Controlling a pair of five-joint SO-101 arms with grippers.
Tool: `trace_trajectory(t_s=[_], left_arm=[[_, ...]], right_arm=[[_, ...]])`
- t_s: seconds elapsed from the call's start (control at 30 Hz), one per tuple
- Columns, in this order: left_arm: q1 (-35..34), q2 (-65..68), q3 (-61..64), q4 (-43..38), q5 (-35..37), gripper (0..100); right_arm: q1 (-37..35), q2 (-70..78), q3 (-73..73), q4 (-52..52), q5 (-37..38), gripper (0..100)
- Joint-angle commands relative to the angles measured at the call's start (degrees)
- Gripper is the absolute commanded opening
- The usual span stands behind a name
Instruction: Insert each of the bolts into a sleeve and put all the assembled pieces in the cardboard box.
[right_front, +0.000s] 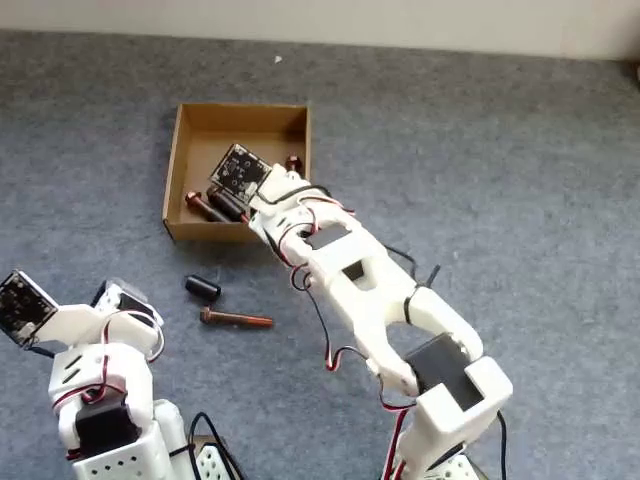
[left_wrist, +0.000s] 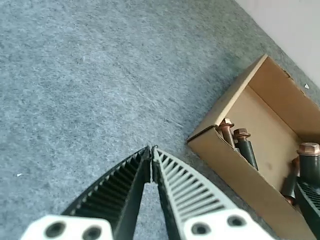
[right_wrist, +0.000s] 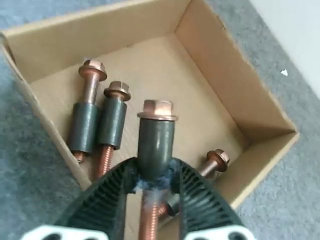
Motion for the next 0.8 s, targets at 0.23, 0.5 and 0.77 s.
trace_trajectory(t_s=[0.23,0.5,0.77], left_arm=[[-3.12,-0.48,-1.19,-2.02,-0.18,4],[-13.76,-0.48,-0.66,-6.42,-0.18,4],[-15.08,-0.48,-0.84,-6.42,-0.18,4]], right_arm=[[-2.15,-17.98,-4.62,18.68,-14.07,11.0],[-12.18,-16.84,0.66,24.57,-22.95,11.0],[-17.98,-8.13,0.84,24.31,-23.30,11.0]])
